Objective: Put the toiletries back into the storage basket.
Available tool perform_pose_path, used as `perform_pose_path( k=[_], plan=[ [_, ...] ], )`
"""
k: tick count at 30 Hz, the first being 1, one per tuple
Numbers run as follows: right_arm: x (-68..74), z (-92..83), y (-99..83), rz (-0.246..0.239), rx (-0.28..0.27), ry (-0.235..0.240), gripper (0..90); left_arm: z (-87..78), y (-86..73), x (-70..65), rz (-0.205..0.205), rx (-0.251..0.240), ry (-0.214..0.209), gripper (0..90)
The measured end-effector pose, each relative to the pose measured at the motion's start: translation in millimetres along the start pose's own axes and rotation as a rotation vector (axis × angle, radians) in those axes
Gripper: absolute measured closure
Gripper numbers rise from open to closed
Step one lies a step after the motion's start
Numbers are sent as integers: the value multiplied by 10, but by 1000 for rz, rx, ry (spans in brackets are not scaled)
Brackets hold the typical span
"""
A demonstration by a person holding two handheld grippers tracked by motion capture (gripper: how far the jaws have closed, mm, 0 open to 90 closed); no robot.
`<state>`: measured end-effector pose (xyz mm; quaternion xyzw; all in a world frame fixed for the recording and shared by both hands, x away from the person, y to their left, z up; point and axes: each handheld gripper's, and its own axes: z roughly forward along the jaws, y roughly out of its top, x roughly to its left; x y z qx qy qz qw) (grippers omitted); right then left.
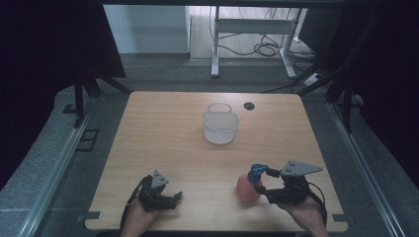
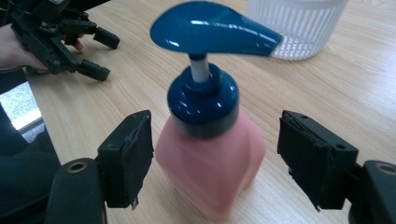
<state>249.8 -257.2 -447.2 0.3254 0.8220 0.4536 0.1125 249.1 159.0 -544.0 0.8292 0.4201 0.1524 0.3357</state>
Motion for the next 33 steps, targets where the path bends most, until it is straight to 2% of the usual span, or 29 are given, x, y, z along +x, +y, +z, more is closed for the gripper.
perform_pose_path(
  k=[13,23,29,33],
  plan=[
    [-1,137,124,-18,-10,29,404,1,0,0,0,-1,0,105],
    [-17,194,135,-10,-8,45,490,2,-1,-2,-3,-3,0,105],
    [7,165,149,-13,-5,7,523,2,-1,-1,-3,-3,-1,105],
    [24,156,153,-20,3,4,526,2,0,-1,-3,-2,-1,105]
  ],
)
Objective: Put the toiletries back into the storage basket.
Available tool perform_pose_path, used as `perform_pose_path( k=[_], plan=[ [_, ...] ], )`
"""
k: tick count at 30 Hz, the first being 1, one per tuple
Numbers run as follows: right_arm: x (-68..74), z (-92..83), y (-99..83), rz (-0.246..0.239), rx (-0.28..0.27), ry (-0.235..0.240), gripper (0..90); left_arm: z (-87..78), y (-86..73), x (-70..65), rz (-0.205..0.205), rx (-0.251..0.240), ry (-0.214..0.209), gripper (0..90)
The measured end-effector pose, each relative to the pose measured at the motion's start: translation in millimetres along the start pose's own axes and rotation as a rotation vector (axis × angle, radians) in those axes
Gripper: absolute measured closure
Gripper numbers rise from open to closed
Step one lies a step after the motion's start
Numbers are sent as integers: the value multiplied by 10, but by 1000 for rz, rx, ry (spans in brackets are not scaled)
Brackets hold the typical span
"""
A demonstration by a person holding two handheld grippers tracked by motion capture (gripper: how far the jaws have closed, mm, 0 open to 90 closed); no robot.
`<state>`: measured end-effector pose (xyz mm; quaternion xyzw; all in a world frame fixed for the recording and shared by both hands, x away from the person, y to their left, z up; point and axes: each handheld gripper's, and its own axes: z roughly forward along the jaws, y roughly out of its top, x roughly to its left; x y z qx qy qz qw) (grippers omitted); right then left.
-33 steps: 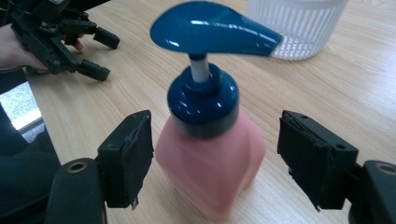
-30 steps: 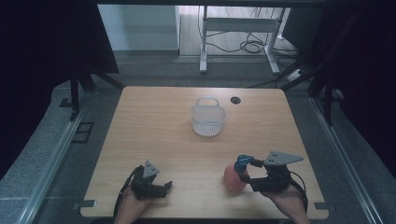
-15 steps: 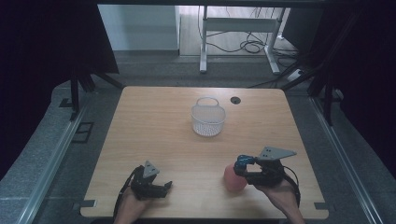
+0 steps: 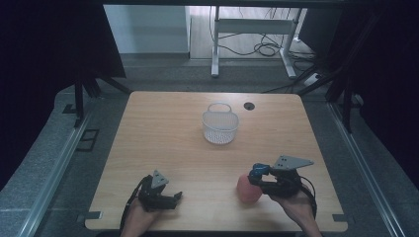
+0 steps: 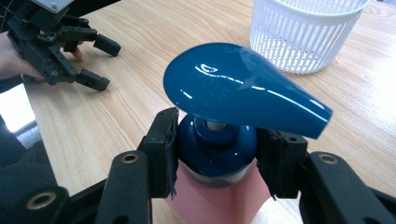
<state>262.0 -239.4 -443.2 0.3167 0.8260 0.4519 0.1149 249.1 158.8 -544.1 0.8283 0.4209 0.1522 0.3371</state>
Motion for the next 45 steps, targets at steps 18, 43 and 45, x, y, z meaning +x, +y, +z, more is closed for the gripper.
perform_pose_path(
  k=[18,43,45],
  plan=[
    [-35,-56,243,-7,-22,13,528,-1,1,1,0,2,-1,105],
    [-193,-62,657,-11,-38,6,529,-3,2,4,5,4,0,105],
    [-212,-59,709,-11,-38,4,528,-3,2,4,5,4,0,105]
  ],
)
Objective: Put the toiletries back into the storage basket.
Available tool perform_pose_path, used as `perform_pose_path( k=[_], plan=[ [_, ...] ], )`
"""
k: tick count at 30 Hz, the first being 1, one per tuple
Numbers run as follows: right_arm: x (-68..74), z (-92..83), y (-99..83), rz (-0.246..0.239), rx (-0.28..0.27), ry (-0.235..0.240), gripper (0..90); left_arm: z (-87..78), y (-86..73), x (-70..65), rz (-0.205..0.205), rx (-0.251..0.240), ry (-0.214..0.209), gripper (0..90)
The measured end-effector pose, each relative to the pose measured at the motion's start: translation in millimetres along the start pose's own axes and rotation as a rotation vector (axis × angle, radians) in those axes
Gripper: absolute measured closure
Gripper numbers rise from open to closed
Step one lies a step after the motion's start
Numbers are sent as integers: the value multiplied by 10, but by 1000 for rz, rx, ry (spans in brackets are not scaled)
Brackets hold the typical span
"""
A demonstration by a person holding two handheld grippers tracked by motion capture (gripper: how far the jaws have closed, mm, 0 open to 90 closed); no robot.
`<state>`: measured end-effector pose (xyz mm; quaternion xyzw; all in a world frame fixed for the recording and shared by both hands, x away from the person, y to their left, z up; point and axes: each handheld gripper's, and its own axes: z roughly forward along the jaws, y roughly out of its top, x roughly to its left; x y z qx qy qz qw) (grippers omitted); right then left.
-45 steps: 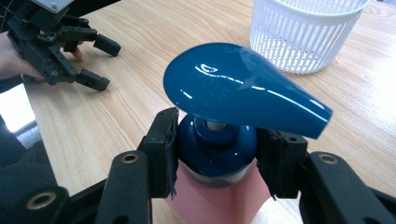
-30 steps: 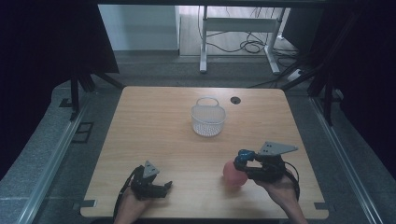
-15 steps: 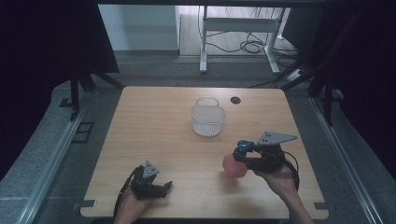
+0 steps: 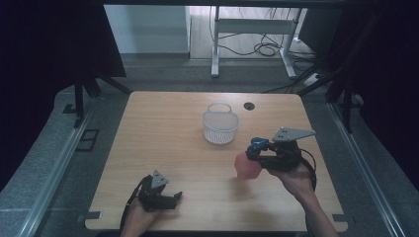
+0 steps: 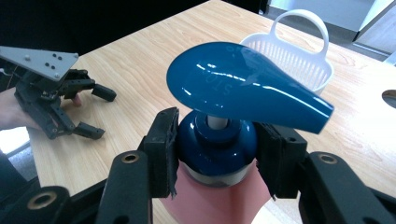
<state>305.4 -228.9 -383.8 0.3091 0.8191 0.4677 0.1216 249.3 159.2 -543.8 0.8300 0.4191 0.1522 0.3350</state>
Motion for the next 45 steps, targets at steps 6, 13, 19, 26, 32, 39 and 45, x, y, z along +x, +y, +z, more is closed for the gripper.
perform_pose_path(
  k=[6,13,19,26,32,39,45],
  plan=[
    [-37,15,81,3,-1,-3,528,0,0,0,0,-1,-1,105],
    [-95,29,201,7,-3,-7,529,1,-1,0,-1,-2,0,105],
    [-142,49,331,5,-1,-20,528,2,-1,0,-1,-3,-1,105],
    [-181,65,457,2,-1,-35,528,3,-1,-1,-2,-4,0,105],
    [-204,82,529,3,4,-40,529,3,-2,-1,-1,-5,0,105],
    [-256,126,629,2,10,-51,529,3,-1,0,-1,-4,0,105],
    [-306,155,731,3,7,-68,529,3,-1,-1,-1,-4,0,105]
  ],
)
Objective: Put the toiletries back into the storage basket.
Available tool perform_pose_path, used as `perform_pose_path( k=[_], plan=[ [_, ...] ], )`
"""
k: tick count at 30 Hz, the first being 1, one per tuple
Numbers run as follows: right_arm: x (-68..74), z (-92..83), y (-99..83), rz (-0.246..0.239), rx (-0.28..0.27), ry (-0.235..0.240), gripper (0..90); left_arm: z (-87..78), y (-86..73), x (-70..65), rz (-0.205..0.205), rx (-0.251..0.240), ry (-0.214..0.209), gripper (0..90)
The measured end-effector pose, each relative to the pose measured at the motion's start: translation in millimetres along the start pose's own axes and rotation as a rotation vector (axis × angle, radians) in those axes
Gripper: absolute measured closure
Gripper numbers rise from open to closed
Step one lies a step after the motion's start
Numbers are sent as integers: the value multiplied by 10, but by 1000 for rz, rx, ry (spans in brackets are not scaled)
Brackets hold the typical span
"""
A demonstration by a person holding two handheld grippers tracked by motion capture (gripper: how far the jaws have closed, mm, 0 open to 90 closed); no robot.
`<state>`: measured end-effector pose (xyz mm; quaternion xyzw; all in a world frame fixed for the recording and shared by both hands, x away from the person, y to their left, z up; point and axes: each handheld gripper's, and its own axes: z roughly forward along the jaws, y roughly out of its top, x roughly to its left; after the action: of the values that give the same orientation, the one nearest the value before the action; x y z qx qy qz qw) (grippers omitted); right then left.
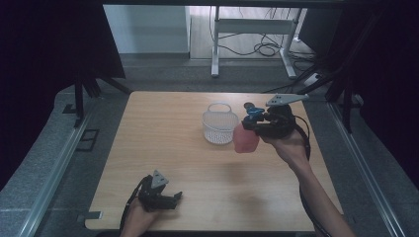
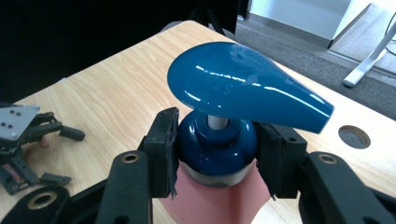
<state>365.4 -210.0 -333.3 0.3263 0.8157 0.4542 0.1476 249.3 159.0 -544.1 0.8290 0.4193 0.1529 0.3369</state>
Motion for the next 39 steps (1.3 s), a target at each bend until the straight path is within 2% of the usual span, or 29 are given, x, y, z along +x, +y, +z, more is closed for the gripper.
perform_pose_path(
  k=[14,39],
  plan=[
    [-98,109,217,-6,-1,-32,529,0,0,2,2,1,0,105],
    [-299,412,450,12,-2,-62,530,3,3,3,4,1,0,104]
  ],
)
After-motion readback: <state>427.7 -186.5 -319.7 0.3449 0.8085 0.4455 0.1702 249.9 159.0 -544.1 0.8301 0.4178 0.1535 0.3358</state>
